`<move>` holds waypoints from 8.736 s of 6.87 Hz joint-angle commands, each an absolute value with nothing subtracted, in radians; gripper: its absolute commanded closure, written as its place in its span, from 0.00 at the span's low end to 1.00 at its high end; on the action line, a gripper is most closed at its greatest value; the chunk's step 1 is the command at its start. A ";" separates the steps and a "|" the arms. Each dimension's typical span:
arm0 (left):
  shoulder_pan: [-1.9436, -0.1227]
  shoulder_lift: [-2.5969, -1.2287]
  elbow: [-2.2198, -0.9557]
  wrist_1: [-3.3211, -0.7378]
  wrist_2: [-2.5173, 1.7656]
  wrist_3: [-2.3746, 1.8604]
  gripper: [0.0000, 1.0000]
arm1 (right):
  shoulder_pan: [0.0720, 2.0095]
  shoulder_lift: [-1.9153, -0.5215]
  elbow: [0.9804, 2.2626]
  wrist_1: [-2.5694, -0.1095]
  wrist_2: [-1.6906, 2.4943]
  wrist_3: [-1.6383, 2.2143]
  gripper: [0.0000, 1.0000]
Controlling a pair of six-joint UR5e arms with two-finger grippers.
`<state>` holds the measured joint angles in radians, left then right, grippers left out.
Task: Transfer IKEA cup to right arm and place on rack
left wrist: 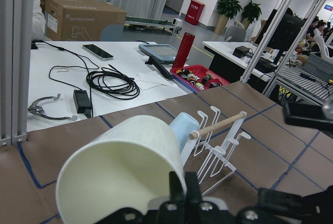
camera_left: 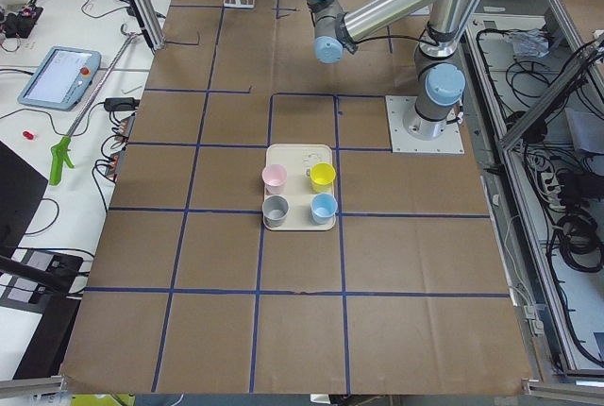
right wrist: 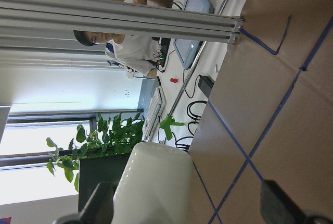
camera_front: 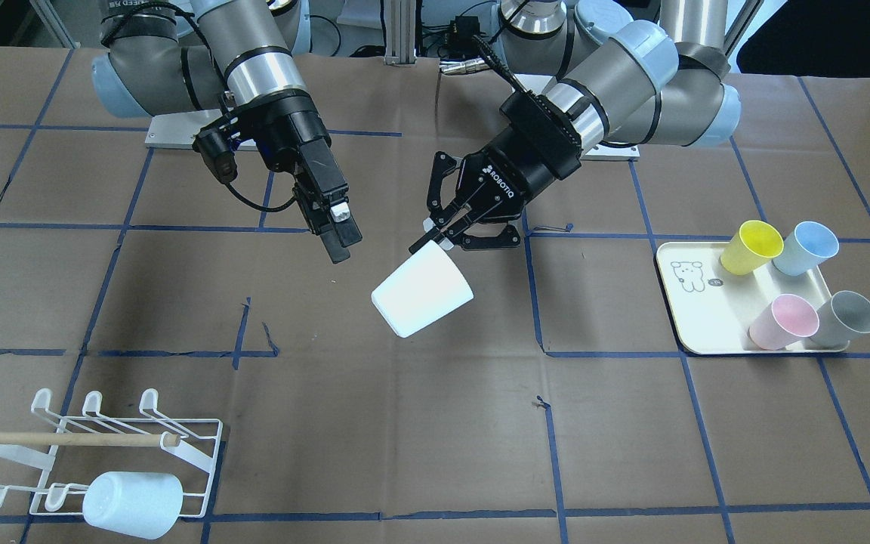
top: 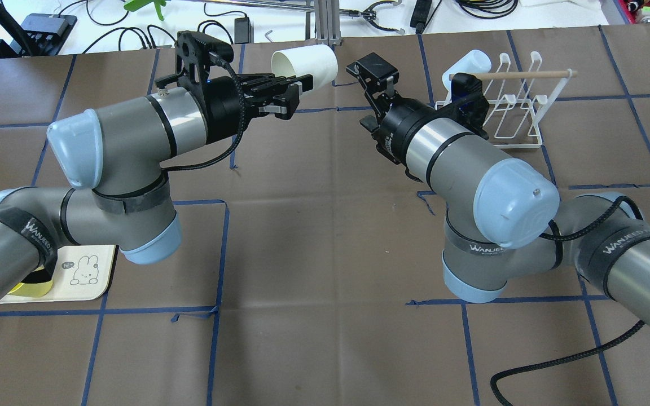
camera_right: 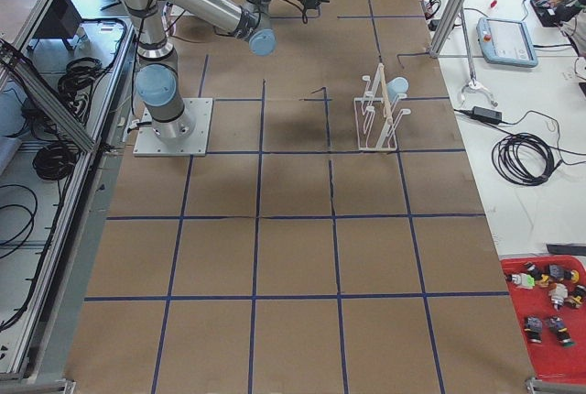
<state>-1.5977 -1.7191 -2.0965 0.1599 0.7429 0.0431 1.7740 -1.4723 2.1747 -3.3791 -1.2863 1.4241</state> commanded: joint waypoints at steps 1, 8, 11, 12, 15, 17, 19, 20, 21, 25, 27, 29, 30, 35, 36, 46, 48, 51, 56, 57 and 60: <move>-1.600 -1.715 -2.121 0.201 0.744 0.015 1.00 | 1.787 -1.480 2.169 -3.253 -1.258 1.431 0.00; -1.600 -1.713 -2.121 0.201 0.744 0.009 0.99 | 1.789 -1.405 2.031 -3.264 -1.124 1.555 0.00; -1.600 -1.712 -2.121 0.201 0.744 -0.002 0.99 | 1.787 -1.356 1.985 -3.270 -1.126 1.557 0.00; -1.601 -1.712 -2.120 0.201 0.744 -0.003 0.99 | 1.787 -1.342 1.970 -3.270 -1.126 1.557 0.00; -1.600 -1.712 -2.120 0.201 0.746 -0.003 0.99 | 1.787 -1.322 1.948 -3.266 -1.140 1.557 0.02; -1.600 -1.710 -2.120 0.201 0.746 -0.005 0.99 | 1.787 -1.324 1.947 -3.261 -1.140 1.559 0.07; -1.600 -1.710 -2.120 0.201 0.747 -0.005 0.98 | 1.789 -1.325 1.944 -3.258 -1.135 1.562 0.23; -1.600 -1.710 -2.118 0.201 0.747 -0.005 0.96 | 1.787 -1.327 1.942 -3.260 -1.128 1.563 0.37; -1.600 -1.710 -2.117 0.201 0.750 -0.005 0.95 | 1.789 -1.330 1.942 -3.258 -1.124 1.560 0.51; -1.600 -1.710 -2.111 0.204 0.756 -0.030 0.54 | 1.789 -1.335 1.942 -3.258 -1.123 1.557 0.64; -1.591 -1.712 -2.111 0.203 0.753 -0.060 0.08 | 1.789 -1.336 1.944 -3.261 -1.123 1.557 0.66; -1.575 -1.710 -2.117 0.202 0.755 -0.066 0.01 | 1.789 -1.336 1.944 -3.264 -1.123 1.557 0.67; -1.536 -1.688 -2.123 0.199 0.752 -0.066 0.01 | 1.789 -1.336 1.944 -3.266 -1.124 1.554 0.68; -1.328 -1.523 -2.124 -0.178 0.922 -0.060 0.01 | 1.665 -1.318 1.885 -3.290 -1.150 1.345 0.83; -1.338 -1.546 -2.006 -0.395 1.048 -0.058 0.01 | 1.631 -1.313 1.881 -3.293 -1.211 1.216 0.90; -1.494 -1.577 -1.606 -1.568 1.539 -0.100 0.00 | 1.273 -1.105 1.792 -3.456 -1.335 -0.148 0.91; -1.529 -1.586 -1.609 -1.533 1.548 -0.120 0.00 | 1.243 -1.011 1.734 -3.458 -1.331 -0.199 0.91; -1.528 -1.585 -1.606 -1.531 1.549 -0.106 0.00 | 1.246 -0.989 1.736 -3.459 -1.335 -0.199 0.91; -1.528 -1.575 -1.608 -1.531 1.551 -0.106 0.00 | 1.250 -0.991 1.802 -3.461 -1.338 -0.195 0.80; -1.528 -1.575 -1.608 -1.529 1.551 -0.106 0.00 | 1.250 -0.996 1.799 -3.453 -1.350 -0.184 0.06; -1.528 -1.575 -1.608 -1.525 1.551 -0.106 0.00 | 1.272 -1.032 1.799 -3.441 -1.336 -0.178 0.00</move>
